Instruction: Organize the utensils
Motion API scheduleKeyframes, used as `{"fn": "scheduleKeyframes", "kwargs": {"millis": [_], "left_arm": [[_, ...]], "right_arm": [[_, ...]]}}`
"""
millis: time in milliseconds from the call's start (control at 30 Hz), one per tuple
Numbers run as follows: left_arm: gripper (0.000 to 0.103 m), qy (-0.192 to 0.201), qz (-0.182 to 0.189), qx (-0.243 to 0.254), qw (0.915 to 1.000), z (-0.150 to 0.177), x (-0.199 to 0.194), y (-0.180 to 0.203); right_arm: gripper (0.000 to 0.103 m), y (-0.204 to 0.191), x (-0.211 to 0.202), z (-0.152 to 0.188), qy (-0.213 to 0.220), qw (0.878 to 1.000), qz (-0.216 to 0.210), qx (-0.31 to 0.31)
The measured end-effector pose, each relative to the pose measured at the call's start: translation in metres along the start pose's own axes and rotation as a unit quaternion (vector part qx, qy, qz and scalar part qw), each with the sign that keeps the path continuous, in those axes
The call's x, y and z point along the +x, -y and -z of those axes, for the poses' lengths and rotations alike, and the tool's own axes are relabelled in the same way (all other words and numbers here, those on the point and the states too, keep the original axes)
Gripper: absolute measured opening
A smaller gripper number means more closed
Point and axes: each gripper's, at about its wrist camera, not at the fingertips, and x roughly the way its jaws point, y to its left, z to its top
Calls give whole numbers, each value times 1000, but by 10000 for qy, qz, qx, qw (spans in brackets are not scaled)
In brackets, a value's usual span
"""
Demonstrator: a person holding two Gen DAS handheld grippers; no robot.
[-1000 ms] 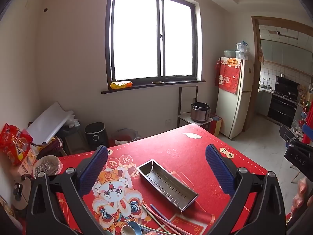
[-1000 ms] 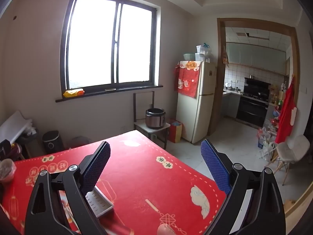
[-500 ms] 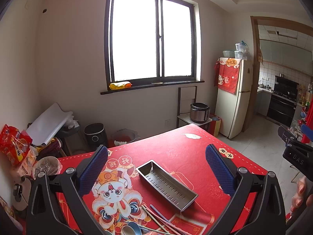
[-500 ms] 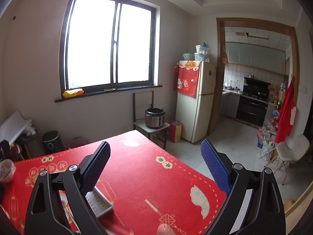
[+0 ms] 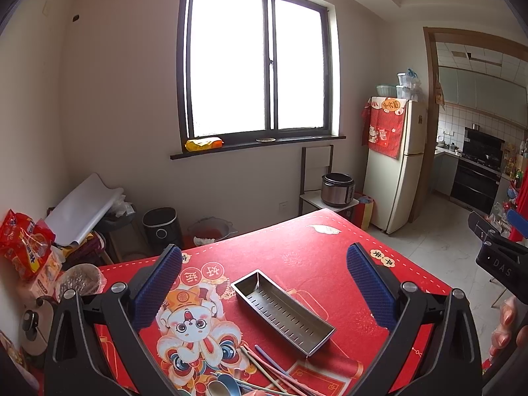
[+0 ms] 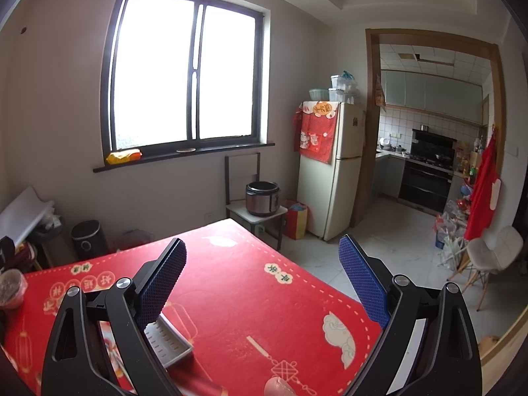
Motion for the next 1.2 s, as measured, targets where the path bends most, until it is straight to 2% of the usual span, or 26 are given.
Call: {"fn": "scheduleKeyframes", "kwargs": {"millis": [1200], "left_arm": [[98, 2, -1, -35, 10000, -1, 2, -6]], "right_arm": [[90, -7, 4, 10, -23, 10000, -18, -10]]}}
